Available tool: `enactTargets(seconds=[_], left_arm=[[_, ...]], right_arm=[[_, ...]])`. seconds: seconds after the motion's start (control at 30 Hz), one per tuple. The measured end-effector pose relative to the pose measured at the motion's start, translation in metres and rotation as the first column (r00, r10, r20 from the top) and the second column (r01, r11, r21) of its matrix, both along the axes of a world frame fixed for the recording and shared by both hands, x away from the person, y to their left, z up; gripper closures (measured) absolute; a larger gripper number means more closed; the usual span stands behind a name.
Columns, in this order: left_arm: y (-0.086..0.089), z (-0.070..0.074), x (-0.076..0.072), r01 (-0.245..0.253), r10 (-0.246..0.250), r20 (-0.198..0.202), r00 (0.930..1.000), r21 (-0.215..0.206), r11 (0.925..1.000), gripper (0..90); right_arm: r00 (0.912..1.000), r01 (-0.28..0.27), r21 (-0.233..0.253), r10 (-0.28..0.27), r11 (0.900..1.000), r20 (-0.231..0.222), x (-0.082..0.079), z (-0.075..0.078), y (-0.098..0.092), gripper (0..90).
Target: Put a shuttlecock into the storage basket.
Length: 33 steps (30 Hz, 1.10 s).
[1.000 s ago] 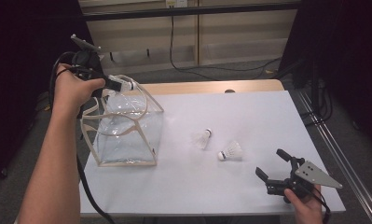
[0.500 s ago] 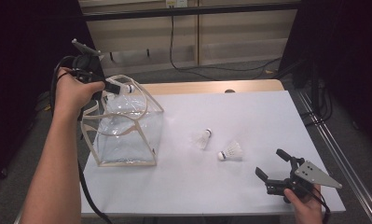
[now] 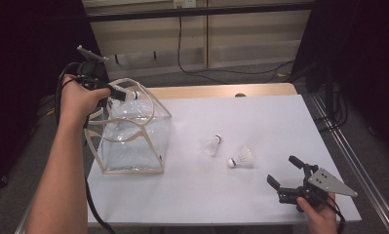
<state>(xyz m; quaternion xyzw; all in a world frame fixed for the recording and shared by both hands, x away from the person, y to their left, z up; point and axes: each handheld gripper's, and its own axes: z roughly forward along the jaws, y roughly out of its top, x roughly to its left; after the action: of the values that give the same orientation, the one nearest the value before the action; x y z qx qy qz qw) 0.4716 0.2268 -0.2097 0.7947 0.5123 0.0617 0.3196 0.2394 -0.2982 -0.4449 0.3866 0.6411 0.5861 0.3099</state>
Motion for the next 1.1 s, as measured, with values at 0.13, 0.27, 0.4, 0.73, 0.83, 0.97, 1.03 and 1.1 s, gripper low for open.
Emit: enactTargets(seconds=[0.13,0.27,0.4,0.73,0.83,0.97,1.03,1.1], left_arm=[[0.000,-0.004,0.001,-0.006,0.006,-0.002,1.0000,0.004,1.0000,90.0],[0.001,-0.006,0.003,-0.008,0.008,0.000,1.0000,0.002,1.0000,90.0],[0.000,-0.009,0.004,-0.008,0.008,-0.007,0.9999,0.003,1.0000,90.0],[-0.001,-0.017,0.008,-0.007,0.007,-0.017,0.9998,0.011,0.9999,90.0],[-0.002,-0.019,0.009,-0.012,0.012,-0.013,0.9998,0.010,0.9999,90.0],[0.000,-0.021,0.010,-0.016,0.016,-0.009,0.9998,0.009,0.9998,90.0],[0.000,-0.022,0.010,-0.015,0.015,-0.012,0.9998,0.013,0.9998,90.0],[0.000,-0.023,0.011,-0.016,0.016,-0.015,0.9998,0.009,0.9998,90.0]], right_arm=[[1.0000,0.000,0.001,0.000,1.000,0.001,0.000,0.000,0.000,0.7],[1.0000,0.000,0.001,0.000,1.000,-0.001,0.000,0.000,0.000,0.7],[1.0000,0.000,0.004,0.000,1.000,-0.001,0.000,0.000,0.000,0.7],[1.0000,0.000,0.002,0.000,1.000,0.001,0.000,0.000,0.000,0.7],[1.0000,-0.002,0.000,0.002,1.000,0.000,0.000,0.000,0.000,0.7],[1.0000,0.000,0.002,0.000,1.000,0.000,0.000,0.000,0.000,0.7],[1.0000,-0.001,0.003,0.001,1.000,0.000,0.000,0.000,0.000,0.7],[1.0000,0.000,0.002,0.000,1.000,0.001,0.000,0.000,0.000,0.7]])
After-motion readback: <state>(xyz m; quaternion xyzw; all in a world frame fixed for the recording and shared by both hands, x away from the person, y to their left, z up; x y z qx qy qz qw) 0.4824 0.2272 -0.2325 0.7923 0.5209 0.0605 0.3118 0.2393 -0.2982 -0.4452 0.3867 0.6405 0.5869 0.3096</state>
